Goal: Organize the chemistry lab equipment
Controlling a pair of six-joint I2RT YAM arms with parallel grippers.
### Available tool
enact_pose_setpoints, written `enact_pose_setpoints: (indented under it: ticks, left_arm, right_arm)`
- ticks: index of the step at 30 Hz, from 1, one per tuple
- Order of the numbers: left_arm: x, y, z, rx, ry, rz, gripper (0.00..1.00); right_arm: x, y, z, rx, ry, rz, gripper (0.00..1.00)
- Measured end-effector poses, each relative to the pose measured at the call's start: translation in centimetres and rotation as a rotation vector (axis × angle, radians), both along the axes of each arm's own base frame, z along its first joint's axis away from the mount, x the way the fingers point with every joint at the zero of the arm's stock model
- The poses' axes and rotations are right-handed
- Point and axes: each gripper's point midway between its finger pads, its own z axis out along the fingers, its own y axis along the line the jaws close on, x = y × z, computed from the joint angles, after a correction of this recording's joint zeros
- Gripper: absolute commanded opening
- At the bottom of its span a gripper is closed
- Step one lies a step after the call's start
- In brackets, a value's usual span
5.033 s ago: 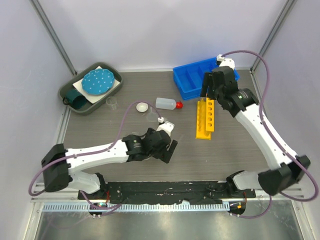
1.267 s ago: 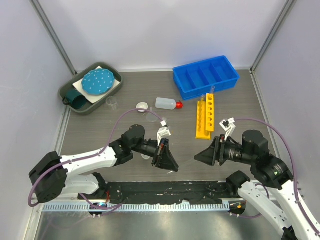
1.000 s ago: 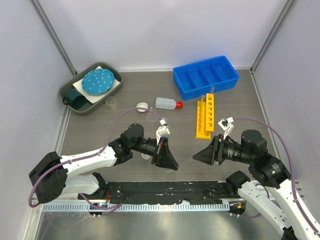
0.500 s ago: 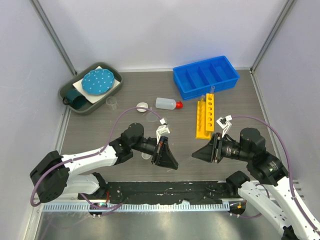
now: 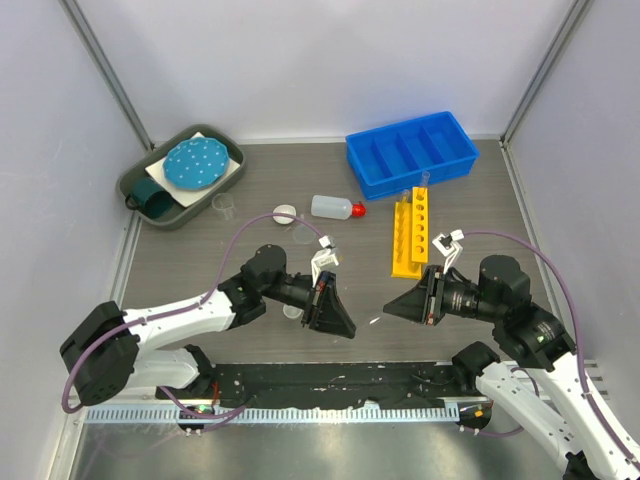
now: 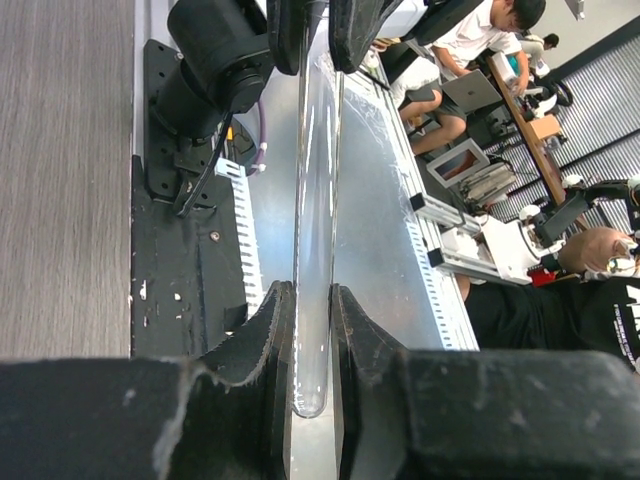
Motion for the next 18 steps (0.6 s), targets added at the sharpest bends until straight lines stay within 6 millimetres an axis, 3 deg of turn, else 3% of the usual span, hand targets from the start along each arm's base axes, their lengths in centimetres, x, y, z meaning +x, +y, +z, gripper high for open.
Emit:
enact_pose_setpoints:
  ticks: [3, 5, 13, 18]
  left_arm:
    - [0.1, -0.1, -0.1, 0.006, 0.001, 0.007, 0.83]
    - [0.5, -0.1, -0.4, 0.022, 0.005, 0.023, 0.98]
    - [3.4, -0.5, -1.0, 0.143, -0.031, 0.185, 1.00]
    - [9.4, 0.4, -1.6, 0.349, -0.063, 0.544, 1.00]
  right_arm:
    - [0.1, 0.1, -0.1, -0.002, 0.003, 0.001, 0.03]
    - [0.3, 0.2, -0.2, -0.008, 0.010, -0.002, 0.02]
    - [2.5, 0.6, -1.7, -0.094, 0.048, -0.029, 0.01]
    - [5.3, 0.4, -1.1, -0.179, 0.013, -0.093, 0.01]
